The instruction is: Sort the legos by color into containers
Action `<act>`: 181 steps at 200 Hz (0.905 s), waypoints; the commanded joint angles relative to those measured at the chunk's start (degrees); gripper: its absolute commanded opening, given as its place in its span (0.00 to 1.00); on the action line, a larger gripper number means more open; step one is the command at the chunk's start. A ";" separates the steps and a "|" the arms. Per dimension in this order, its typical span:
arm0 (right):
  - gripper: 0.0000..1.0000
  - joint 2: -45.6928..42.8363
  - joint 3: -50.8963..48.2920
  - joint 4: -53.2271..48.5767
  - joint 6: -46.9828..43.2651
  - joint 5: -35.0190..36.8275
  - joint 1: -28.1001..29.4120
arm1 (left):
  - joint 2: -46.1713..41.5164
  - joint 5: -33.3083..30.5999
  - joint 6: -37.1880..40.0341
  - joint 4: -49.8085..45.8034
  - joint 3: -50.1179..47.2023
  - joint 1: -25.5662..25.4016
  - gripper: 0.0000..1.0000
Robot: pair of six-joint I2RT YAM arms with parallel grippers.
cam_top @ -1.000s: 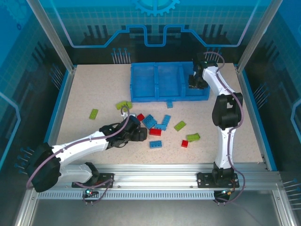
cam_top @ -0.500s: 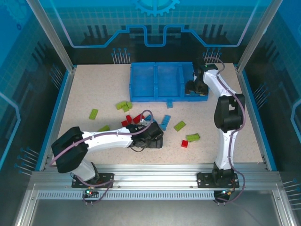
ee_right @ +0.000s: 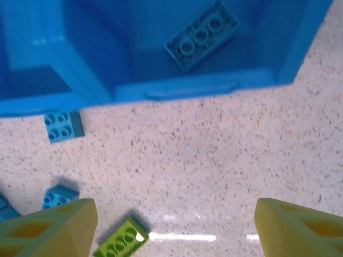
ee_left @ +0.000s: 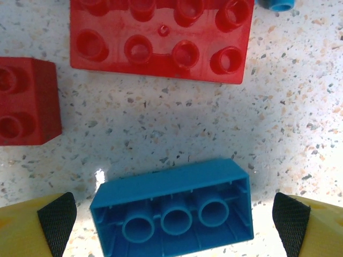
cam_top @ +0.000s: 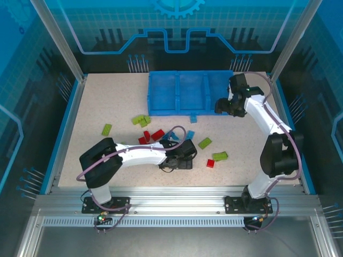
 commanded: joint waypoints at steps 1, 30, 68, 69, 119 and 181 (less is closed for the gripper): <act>0.79 -4.77 -4.32 1.81 0.12 0.48 -0.38 | 2.01 0.40 -0.64 -2.40 2.44 -0.14 0.97; 0.79 -8.86 -9.75 2.92 0.34 2.01 -0.78 | 4.14 0.68 -0.71 -2.47 3.66 0.16 0.93; 0.80 -10.32 -12.83 4.55 0.25 2.74 -2.86 | 4.89 0.95 -1.15 -1.64 2.79 1.05 0.86; 0.80 -10.30 -12.83 4.56 0.25 2.73 -3.04 | 4.87 0.95 -1.12 -1.64 2.72 1.07 0.85; 0.81 -9.56 -12.38 7.05 -0.21 3.42 -8.32 | 5.46 0.69 -1.12 -0.76 2.76 1.78 0.73; 0.80 -1.14 -6.97 10.15 -2.68 2.55 -11.73 | 2.37 -0.69 -0.40 -2.24 4.67 1.70 0.59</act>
